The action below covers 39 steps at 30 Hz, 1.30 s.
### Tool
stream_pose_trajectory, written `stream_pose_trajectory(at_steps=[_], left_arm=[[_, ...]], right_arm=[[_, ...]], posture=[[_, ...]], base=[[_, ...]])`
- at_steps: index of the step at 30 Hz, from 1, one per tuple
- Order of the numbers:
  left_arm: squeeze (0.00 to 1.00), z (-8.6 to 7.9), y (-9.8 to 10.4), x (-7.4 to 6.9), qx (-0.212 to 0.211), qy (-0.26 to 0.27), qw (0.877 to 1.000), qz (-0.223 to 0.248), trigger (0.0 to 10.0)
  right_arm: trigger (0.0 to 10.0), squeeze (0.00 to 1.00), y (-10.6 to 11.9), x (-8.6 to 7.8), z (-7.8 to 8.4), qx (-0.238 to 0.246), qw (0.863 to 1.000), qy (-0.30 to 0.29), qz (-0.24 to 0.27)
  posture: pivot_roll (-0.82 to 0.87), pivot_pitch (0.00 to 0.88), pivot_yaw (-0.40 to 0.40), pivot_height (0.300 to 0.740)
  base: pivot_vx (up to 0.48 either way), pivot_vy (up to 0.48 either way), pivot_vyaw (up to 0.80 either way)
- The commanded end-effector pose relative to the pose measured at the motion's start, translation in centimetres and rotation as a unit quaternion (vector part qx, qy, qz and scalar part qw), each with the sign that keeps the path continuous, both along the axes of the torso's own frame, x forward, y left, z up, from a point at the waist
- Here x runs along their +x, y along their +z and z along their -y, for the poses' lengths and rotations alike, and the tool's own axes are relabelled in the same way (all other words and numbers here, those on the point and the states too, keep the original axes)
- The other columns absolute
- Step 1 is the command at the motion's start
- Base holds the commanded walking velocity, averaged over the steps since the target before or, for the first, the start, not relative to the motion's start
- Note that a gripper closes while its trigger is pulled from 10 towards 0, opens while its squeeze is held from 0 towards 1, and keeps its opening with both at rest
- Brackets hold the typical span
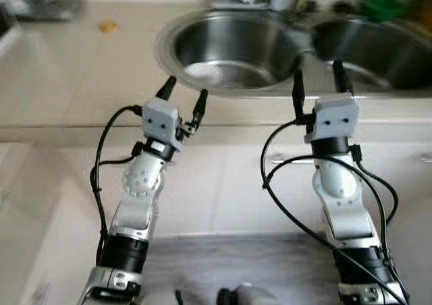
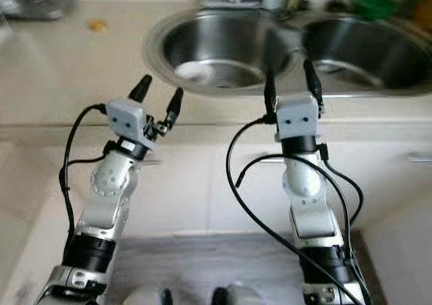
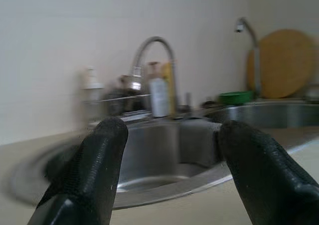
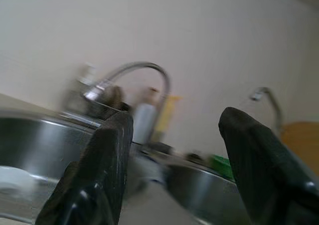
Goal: Kitchen organization
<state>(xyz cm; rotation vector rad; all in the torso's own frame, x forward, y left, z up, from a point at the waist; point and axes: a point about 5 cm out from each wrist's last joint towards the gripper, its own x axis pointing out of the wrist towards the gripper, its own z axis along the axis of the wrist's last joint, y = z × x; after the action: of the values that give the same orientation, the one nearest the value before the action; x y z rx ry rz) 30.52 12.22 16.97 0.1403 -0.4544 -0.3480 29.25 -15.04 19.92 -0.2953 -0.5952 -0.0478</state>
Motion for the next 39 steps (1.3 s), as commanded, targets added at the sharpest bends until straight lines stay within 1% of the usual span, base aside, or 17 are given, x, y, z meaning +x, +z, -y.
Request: stream_pose_trajectory(at_steps=[1, 2, 3, 9, 10, 17, 29, 33, 39], left_arm=[[0.00, -0.11, -0.12, -0.01, 0.007, 0.000, 1.000, -0.002, 10.0], [0.00, -0.11, -0.10, -0.02, 0.006, 0.000, 1.000, -0.001, 10.0], [0.00, -0.17, 0.02, -0.04, -0.004, 0.001, 1.000, 0.003, 10.0], [0.00, -0.18, 0.03, 0.00, -0.002, 0.001, 1.000, 0.002, 10.0], [0.00, -0.21, -0.01, 0.04, -0.007, 0.001, 1.000, -0.002, 10.0], [0.00, -0.12, -0.15, 0.10, -0.009, -0.005, 1.000, -0.010, 10.0], [0.00, 0.11, -0.21, -0.07, -0.010, -0.011, 1.000, -0.007, 10.0], [0.00, -0.01, -0.10, -0.14, -0.015, -0.008, 1.000, -0.001, 10.0], [0.00, 0.01, -0.13, -0.20, -0.011, -0.008, 1.000, 0.001, 10.0]], right_arm=[[10.0, 0.00, 0.18, -0.01, 0.01, 0.004, 1.000, -0.001, 0.001], [10.0, 0.00, 0.17, 0.00, 0.02, 0.004, 1.000, -0.001, 0.002], [10.0, 0.00, 0.17, 0.02, 0.03, 0.004, 1.000, -0.002, 0.002], [10.0, 0.00, 0.16, 0.06, 0.08, 0.006, 1.000, -0.003, 0.001], [10.0, 0.00, 0.17, 0.10, 0.14, 0.009, 1.000, -0.004, 0.000], [10.0, 0.00, 0.10, 0.15, 0.31, 0.013, 1.000, -0.009, -0.003], [10.0, 0.00, -0.02, 0.13, 0.50, 0.015, 1.000, -0.013, -0.005], [10.0, 0.00, -0.04, 0.18, 0.51, 0.015, 1.000, -0.013, -0.005], [10.0, 0.00, -0.07, 0.18, 0.50, 0.013, 1.000, -0.012, -0.005]], posture=[[0.15, 0.000, -0.034, 0.740], [0.15, 0.000, -0.034, 0.740], [0.15, 0.000, -0.034, 0.740], [0.15, 0.000, -0.035, 0.740], [0.15, 0.000, -0.035, 0.740], [0.15, 0.000, -0.035, 0.740], [0.15, 0.000, -0.035, 0.740], [0.15, 0.000, -0.036, 0.740], [0.15, 0.000, -0.036, 0.740]], base=[[0.000, -0.480, -0.80], [0.000, -0.480, -0.80], [0.000, 0.000, -0.80], [0.000, 0.000, -0.80], [0.000, 0.000, -0.80], [0.000, 0.427, -0.80], [0.000, 0.457, -0.80], [0.000, 0.070, -0.80], [0.000, 0.000, -0.80]])
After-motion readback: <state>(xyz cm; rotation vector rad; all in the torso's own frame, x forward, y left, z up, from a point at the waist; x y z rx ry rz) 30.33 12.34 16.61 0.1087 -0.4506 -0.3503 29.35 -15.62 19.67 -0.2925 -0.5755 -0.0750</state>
